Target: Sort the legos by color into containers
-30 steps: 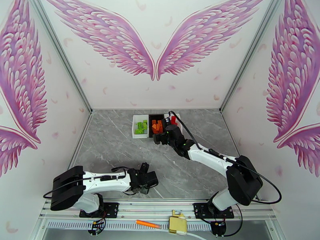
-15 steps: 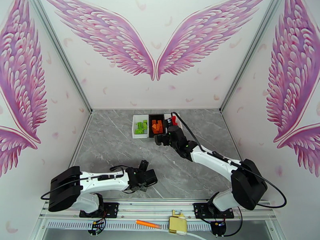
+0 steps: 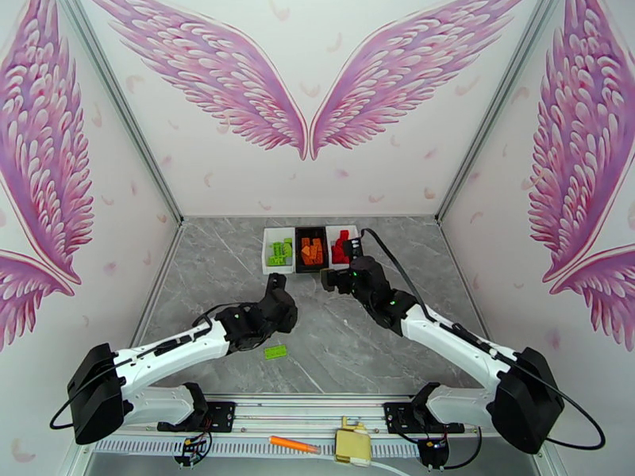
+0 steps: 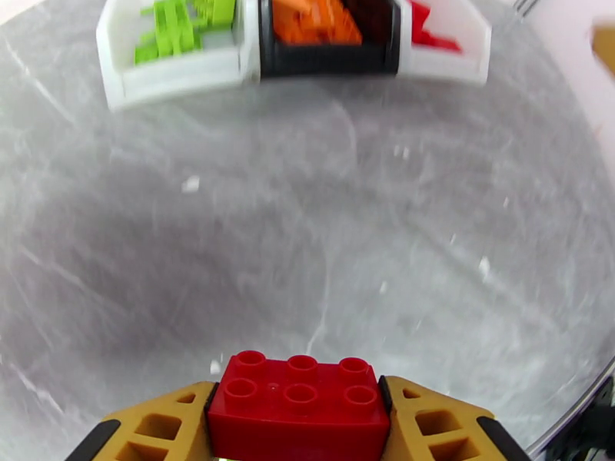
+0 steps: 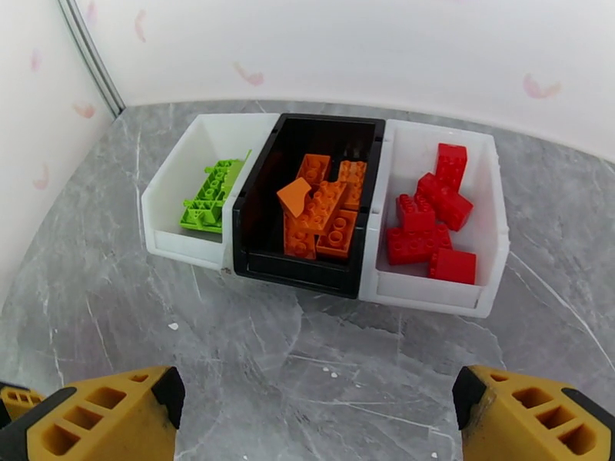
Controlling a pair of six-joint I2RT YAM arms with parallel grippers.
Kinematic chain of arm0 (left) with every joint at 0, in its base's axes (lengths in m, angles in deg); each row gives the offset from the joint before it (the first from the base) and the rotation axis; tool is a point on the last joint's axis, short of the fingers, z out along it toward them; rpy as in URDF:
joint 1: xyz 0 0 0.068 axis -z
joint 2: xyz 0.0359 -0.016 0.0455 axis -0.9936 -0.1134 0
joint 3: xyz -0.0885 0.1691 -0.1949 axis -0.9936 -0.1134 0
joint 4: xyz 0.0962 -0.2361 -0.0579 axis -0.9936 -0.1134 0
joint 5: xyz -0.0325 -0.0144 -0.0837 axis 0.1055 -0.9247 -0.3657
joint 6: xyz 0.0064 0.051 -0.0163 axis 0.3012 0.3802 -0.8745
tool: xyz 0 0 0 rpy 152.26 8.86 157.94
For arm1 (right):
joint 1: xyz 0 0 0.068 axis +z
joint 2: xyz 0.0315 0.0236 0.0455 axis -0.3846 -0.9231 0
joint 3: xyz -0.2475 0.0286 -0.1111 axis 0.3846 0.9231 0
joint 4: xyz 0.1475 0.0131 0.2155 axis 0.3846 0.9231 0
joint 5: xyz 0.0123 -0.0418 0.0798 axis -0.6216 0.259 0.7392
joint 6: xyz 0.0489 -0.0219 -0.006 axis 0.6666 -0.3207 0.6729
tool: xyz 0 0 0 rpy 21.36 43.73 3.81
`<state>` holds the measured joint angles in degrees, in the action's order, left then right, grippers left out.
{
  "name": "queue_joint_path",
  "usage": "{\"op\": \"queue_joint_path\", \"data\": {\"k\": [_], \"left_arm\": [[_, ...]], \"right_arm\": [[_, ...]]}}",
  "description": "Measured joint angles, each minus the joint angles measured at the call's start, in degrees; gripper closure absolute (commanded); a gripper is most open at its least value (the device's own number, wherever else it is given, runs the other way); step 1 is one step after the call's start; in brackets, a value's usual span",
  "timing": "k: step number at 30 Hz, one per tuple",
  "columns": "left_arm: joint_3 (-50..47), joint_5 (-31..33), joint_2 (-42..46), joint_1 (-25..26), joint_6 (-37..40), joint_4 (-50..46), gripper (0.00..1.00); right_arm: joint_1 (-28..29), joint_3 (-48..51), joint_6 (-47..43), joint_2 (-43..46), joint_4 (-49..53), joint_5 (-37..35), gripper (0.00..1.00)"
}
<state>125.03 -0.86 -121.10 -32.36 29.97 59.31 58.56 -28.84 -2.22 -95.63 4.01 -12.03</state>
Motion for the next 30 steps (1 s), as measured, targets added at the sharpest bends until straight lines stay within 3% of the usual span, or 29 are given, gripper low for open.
{"op": "queue_joint_path", "data": {"k": [7,12,20,30], "left_arm": [[11.1,-4.7,-9.0,-7.1,9.5,8.1,0.58],[22.4,-8.1,-20.3,-10.0,17.1,10.9,0.58],[42.3,-12.0,-38.6,-11.0,24.7,13.5,0.58],[67.8,-14.2,-60.1,-11.5,27.7,11.6,0.58]], "right_arm": [[-1.0,3.5,0.4,6.9,2.6,-1.5,0.03],[-1.7,5.6,1.5,10.0,4.4,-2.9,0.03],[-1.8,7.5,3.4,12.7,5.7,-3.7,0.03],[-1.8,7.7,4.7,13.5,7.0,-3.8,0.02]]}}
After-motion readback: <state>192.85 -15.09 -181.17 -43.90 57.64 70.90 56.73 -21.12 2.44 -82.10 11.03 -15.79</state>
